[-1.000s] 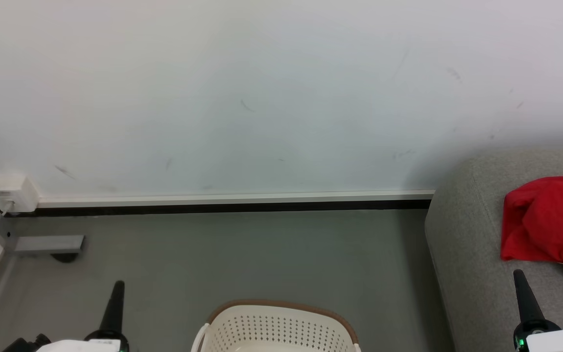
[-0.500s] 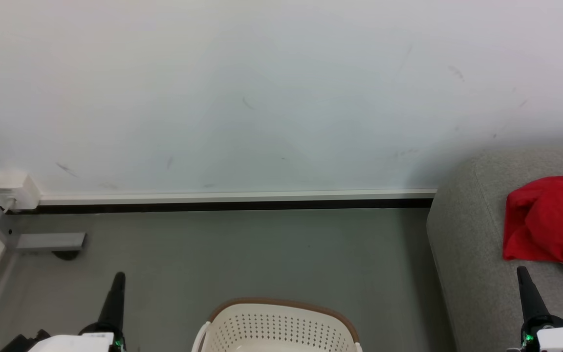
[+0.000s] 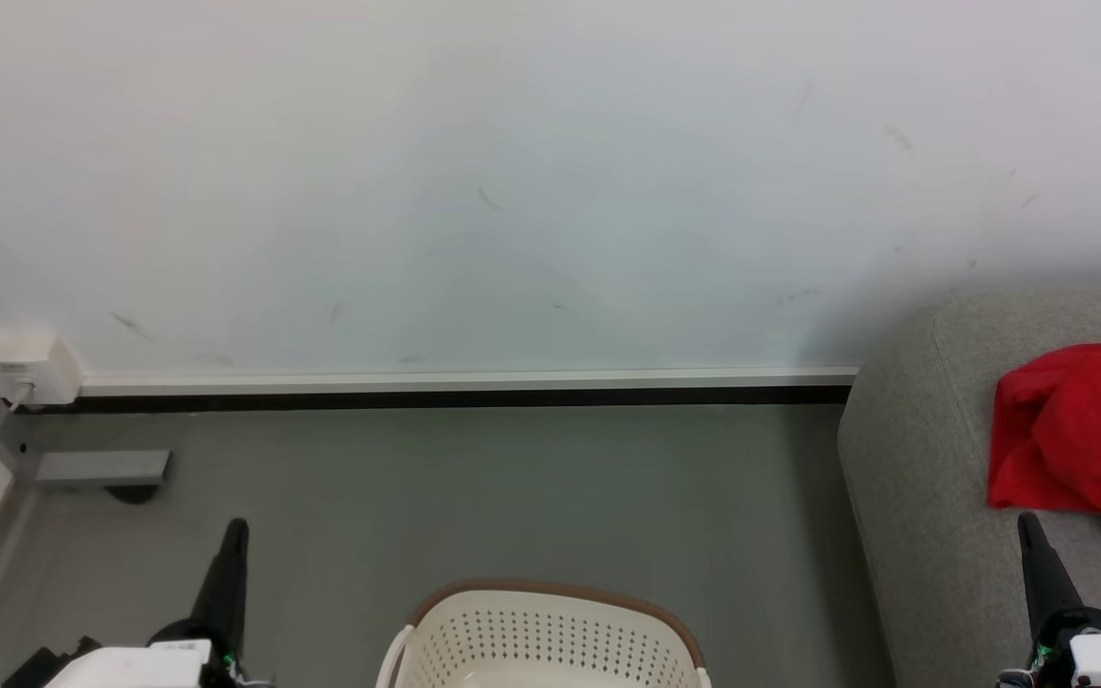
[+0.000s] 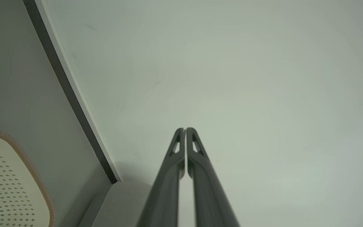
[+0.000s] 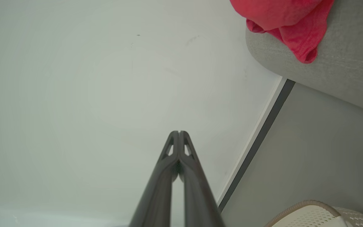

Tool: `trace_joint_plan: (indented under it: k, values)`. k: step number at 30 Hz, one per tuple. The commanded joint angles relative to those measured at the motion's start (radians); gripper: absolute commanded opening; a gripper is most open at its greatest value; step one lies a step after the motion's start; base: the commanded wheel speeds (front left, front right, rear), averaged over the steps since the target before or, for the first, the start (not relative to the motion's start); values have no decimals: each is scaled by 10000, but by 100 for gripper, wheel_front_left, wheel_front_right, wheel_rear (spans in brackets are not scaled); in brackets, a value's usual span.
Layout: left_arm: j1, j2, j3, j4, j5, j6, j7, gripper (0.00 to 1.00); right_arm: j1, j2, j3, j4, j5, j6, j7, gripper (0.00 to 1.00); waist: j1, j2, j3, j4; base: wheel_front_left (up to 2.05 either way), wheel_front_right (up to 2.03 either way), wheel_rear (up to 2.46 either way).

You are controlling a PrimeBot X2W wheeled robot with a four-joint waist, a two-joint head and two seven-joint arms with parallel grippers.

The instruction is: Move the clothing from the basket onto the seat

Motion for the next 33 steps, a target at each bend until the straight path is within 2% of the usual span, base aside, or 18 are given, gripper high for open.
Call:
trace_joint_plan:
  k: [1, 17, 33]
  values:
    - [-127, 27, 30, -44, -246, -65, 25, 0, -132, -17, -77, -72, 217, -18, 66, 0, 0, -1, 3, 3, 0, 0, 0]
    - [-235, 14, 47, -88, -1323, -145, 330, 0, -205, 43, -282, -88, 1142, -21, 344, 0, 0, -1, 60, 59, 0, 0, 0]
    - [-229, 15, 45, -84, -1290, -139, 330, 0, -194, 53, -289, -83, 1094, -21, 339, 0, 0, -1, 60, 59, 0, 0, 0]
